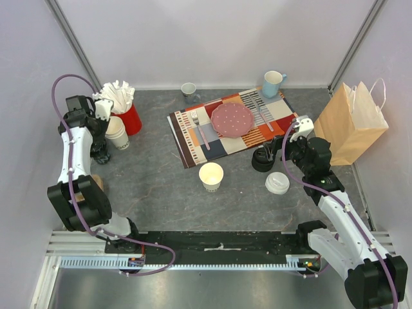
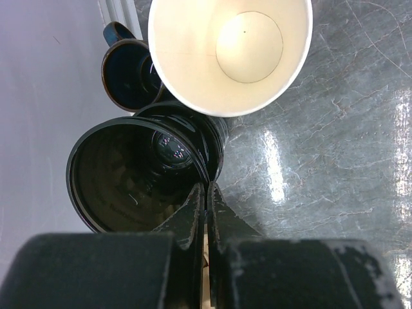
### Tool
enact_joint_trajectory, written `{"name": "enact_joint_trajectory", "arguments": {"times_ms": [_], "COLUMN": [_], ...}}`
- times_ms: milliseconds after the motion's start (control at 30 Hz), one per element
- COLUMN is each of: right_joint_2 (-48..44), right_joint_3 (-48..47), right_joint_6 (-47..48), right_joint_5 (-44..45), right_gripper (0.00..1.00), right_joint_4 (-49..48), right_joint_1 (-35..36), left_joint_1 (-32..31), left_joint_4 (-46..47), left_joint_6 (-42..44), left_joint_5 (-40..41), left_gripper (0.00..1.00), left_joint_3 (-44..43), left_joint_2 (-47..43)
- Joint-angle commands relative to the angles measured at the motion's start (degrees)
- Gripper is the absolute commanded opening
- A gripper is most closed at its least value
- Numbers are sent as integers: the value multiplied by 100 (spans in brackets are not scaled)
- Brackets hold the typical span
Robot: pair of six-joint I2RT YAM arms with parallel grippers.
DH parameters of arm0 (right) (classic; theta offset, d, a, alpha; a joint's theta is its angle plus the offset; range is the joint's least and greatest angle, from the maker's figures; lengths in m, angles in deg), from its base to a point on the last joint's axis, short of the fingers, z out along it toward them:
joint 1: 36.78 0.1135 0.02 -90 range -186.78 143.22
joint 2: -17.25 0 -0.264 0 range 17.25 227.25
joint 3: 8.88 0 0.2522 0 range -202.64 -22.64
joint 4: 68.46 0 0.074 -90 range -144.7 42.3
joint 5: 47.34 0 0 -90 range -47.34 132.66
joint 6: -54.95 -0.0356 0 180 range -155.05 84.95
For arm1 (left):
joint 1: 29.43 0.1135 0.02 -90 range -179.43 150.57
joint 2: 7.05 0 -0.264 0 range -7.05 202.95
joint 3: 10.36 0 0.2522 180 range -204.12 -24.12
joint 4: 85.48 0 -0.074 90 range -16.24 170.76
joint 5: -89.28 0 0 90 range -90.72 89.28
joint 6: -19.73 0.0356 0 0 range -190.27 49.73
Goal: Pack the takeout coffee
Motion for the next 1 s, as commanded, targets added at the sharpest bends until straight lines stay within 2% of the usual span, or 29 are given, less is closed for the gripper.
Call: {"name": "enact_joint_trajectory", "arguments": {"times_ms": [0, 267, 667, 733, 800, 967], "right_joint_2": [-105, -210, -316, -342, -342, -404], "right_joint_3": [-269, -243, -243, -234, -234, -234], "right_joint_6": [-28, -10, -45, -45, -54, -45], "right_joint_5": [-95, -77, -148, -156, -148, -156], "right_gripper": [92, 92, 92, 92, 93, 93], "right_joint_4": [-43, -26, -70, -70, -70, -70], "right_joint_1": [18, 27, 27, 27, 27, 27], "left_joint_1": [15, 7, 7, 7, 7, 7], "left_joint_4": [46, 11, -130, -121, -121, -130], "left_joint_6": [98, 213, 230, 221, 221, 239], "left_joint_5": [57, 127, 127, 39, -22, 127], "left_gripper": [2, 2, 11, 18, 21, 20], "left_joint_3": [-79, -123, -342, -369, -369, -343], "left_joint_2": [-175, 194, 449, 414, 396, 493]}}
